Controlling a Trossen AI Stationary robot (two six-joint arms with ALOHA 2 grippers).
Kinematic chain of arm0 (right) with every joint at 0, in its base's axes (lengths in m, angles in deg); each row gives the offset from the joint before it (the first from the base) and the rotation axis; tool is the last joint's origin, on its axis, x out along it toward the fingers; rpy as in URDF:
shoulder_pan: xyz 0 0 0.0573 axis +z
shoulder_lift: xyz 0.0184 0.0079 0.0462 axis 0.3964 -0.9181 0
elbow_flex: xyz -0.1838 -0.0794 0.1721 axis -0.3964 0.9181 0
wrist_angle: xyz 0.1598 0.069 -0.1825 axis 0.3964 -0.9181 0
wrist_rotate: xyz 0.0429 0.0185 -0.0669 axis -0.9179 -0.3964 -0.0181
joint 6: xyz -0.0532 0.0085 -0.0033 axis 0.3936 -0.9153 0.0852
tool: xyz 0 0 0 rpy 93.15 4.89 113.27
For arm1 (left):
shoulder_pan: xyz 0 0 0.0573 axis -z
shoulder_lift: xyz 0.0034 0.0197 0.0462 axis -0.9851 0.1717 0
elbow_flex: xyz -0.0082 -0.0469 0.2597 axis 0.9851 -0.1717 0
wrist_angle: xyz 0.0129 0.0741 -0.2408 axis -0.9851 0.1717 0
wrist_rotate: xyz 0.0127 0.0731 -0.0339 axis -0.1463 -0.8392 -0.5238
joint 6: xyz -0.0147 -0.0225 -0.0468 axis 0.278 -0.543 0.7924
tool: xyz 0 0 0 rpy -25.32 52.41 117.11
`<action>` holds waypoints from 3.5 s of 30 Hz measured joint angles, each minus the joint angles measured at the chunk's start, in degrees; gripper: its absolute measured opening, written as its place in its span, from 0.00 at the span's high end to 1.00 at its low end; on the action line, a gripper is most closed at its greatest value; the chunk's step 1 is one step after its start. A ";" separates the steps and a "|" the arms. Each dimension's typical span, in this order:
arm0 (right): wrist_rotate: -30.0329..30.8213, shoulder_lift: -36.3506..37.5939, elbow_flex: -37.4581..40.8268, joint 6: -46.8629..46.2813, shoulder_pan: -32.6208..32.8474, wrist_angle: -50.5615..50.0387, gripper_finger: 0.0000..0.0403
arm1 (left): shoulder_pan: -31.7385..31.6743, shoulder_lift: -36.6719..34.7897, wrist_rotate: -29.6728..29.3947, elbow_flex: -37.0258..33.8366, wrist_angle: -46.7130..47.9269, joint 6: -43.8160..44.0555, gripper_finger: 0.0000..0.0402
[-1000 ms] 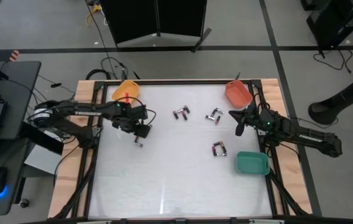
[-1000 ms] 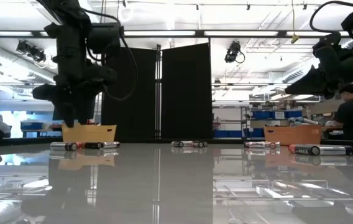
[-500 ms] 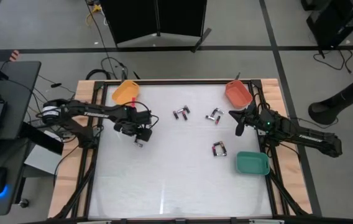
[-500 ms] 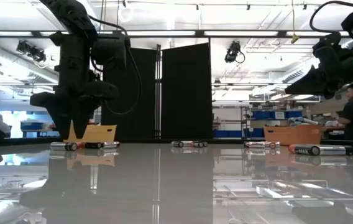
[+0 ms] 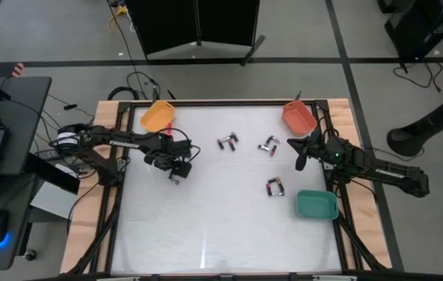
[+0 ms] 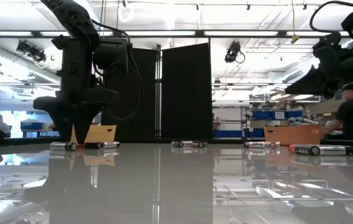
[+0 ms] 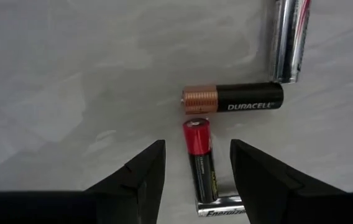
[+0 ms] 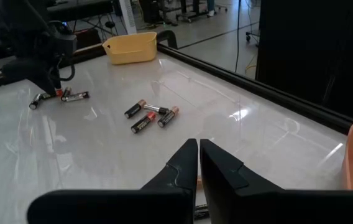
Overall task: Sort batteries
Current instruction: Put the red battery into the yellow bin, then put the brown battery into the green bin
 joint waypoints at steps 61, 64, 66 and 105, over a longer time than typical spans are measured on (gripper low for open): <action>0.00 0.01 0.00 0.00 0.01 0.02 0.93 | -23.62 -1.67 -10.48 20.06 18.04 -29.02 0.88; 0.00 0.02 0.00 0.00 0.00 0.03 0.93 | -28.86 -0.46 -11.29 20.06 16.47 -32.91 0.88; -0.02 0.02 -0.01 0.00 0.01 0.04 0.93 | -31.58 1.04 -11.34 20.06 14.68 -35.64 0.88; 0.00 0.00 0.00 3.28 0.01 0.03 0.93 | -33.32 -2.94 -15.10 17.55 -3.39 -48.45 0.78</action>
